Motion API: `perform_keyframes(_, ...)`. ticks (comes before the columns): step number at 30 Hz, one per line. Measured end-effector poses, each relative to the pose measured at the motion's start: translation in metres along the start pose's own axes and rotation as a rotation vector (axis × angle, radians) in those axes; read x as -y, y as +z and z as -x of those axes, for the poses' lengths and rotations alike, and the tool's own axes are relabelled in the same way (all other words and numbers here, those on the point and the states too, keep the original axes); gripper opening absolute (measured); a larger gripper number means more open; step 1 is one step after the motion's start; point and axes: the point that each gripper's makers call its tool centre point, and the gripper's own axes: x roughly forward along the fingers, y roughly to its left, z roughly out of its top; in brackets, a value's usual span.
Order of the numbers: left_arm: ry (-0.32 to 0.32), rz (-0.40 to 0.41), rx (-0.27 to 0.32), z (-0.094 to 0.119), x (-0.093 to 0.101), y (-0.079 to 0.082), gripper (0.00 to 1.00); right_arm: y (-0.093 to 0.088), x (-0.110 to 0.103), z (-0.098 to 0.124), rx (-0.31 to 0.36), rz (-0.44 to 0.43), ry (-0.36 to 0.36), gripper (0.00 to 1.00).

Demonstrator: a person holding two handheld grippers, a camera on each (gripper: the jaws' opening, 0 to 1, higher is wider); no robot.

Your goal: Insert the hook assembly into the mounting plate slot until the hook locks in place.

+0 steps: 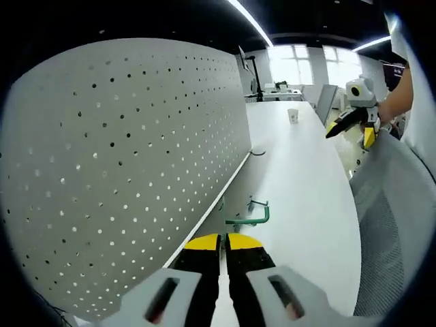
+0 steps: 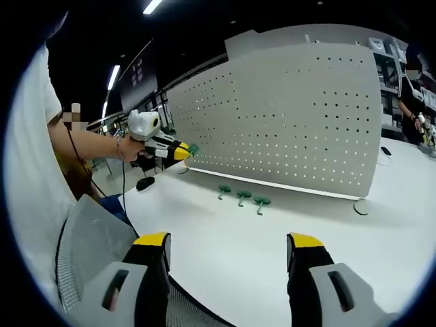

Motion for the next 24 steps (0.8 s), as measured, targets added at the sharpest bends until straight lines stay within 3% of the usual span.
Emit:
perform_keyframes(9,0.059,0.039,0.062,0.017,0.015,0.007,0.02,0.006,-0.005,0.0,0.023,-0.01,0.014,0.67)
perform_keyframes(24,0.149,0.068,0.173,0.05,0.024,0.033,0.02,0.009,-0.015,0.002,0.044,-0.009,0.042,0.67)
